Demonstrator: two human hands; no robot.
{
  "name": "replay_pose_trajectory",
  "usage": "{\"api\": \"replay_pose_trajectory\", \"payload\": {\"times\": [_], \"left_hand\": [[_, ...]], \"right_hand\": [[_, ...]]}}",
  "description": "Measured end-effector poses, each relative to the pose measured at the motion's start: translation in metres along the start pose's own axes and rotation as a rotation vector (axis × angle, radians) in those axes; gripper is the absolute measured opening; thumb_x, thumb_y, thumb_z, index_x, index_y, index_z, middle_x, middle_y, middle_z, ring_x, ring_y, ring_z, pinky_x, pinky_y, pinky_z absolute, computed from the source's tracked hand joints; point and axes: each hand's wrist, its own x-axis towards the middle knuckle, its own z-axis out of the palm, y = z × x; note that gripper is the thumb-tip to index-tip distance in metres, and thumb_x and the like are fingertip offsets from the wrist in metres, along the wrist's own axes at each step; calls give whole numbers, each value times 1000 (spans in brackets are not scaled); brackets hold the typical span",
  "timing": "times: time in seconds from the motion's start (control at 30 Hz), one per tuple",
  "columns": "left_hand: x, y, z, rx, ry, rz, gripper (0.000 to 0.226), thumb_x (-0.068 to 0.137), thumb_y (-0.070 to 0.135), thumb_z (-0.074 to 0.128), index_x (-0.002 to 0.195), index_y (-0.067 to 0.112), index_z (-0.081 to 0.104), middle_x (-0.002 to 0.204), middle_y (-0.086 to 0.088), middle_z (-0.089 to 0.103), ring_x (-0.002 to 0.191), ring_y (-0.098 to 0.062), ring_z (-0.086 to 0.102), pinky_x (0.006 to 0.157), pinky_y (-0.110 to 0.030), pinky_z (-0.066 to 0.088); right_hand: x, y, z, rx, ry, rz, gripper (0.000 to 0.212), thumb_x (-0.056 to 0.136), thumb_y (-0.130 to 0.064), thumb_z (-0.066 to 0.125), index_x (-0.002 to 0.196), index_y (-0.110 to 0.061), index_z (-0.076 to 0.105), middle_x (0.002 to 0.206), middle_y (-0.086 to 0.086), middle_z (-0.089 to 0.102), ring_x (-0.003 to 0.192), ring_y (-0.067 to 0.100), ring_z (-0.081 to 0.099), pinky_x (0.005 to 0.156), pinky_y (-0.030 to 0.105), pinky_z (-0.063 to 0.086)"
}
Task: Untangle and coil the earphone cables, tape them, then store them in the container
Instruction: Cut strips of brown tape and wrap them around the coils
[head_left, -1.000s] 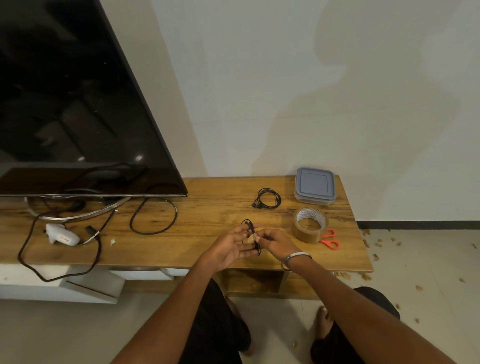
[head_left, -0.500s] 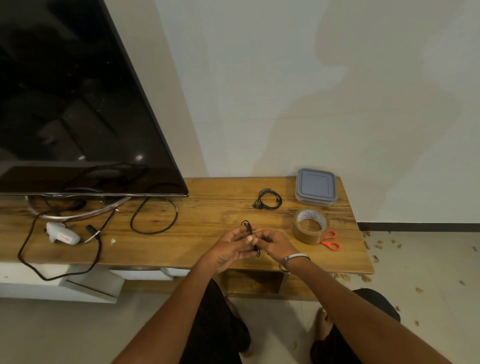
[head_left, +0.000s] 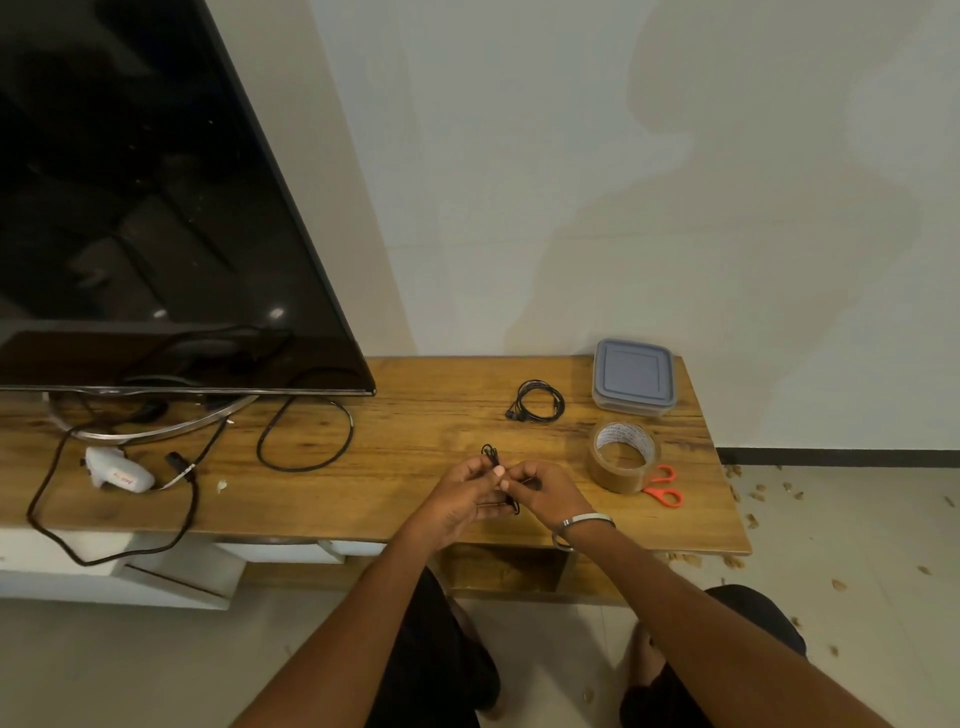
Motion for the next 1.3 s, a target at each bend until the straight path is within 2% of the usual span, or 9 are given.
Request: {"api": "replay_pose_trajectory", "payload": {"times": [0.17, 0.37, 0.53, 0.67, 0.77, 0.93, 1.03, 1.13, 1.3], "left_hand": [[9, 7, -4, 5, 16, -15, 14, 98, 19, 55, 106, 12, 63, 98, -9, 70, 91, -22, 69, 79, -37, 58], [32, 29, -9, 51, 99, -21, 16, 97, 31, 56, 94, 18, 66, 97, -1, 70, 99, -17, 65, 95, -44, 46], [48, 42, -17, 38, 158, -56, 14, 97, 27, 56, 92, 18, 64, 89, 3, 68, 85, -14, 64, 72, -32, 41], [58, 32, -34, 323, 271, -83, 15, 98, 22, 55, 85, 17, 61, 78, -1, 60, 70, -13, 53, 61, -26, 38], [64, 14, -52, 484, 346, -89, 17, 95, 19, 58, 78, 16, 61, 72, -3, 57, 71, -18, 53, 59, -25, 43], [65, -1, -63, 706, 457, -54, 13, 85, 9, 62, 74, 15, 64, 75, -8, 65, 73, -24, 62, 70, -40, 55], [66, -2, -64, 833, 526, 6, 7, 81, 5, 65, 82, 11, 62, 86, -10, 67, 83, -24, 63, 67, -31, 47], [71, -6, -67, 874, 545, 47, 6, 79, 2, 67, 81, 6, 63, 81, -10, 62, 79, -22, 59, 59, -18, 36], [70, -13, -66, 831, 635, 120, 22, 85, 10, 67, 104, 5, 59, 112, -10, 53, 88, -14, 52, 74, -19, 39]], "right_hand": [[10, 1, 5, -124, 81, -26, 7, 86, -16, 64, 88, -12, 70, 80, -5, 66, 74, 8, 59, 67, 21, 46], [21, -8, 5, -539, 262, -319, 11, 89, -18, 55, 92, -12, 64, 84, 3, 60, 74, 14, 52, 65, 26, 44], [39, -11, 11, -1062, 331, -473, 26, 76, -17, 69, 102, -18, 66, 86, 0, 64, 80, 20, 62, 64, 32, 50], [46, -1, 23, -1248, 263, -563, 29, 65, -15, 75, 93, -15, 69, 82, 4, 65, 73, 22, 62, 62, 33, 50], [48, 9, 41, -1265, 219, -623, 27, 65, -14, 66, 92, -15, 70, 82, 3, 67, 70, 20, 63, 60, 30, 49], [50, 23, 69, -1200, 112, -569, 28, 67, -17, 72, 94, -16, 67, 78, 2, 65, 70, 21, 63, 58, 31, 50], [51, 22, 72, -1132, 97, -514, 31, 59, -16, 79, 88, -17, 67, 74, 0, 64, 66, 19, 63, 53, 29, 49], [53, 26, 70, -1022, 36, -494, 35, 63, -9, 77, 95, -14, 66, 81, 4, 64, 73, 22, 64, 58, 31, 53], [54, 31, 56, -891, -33, -426, 22, 83, -11, 61, 106, -12, 61, 103, 7, 58, 91, 27, 58, 73, 37, 52]]}}
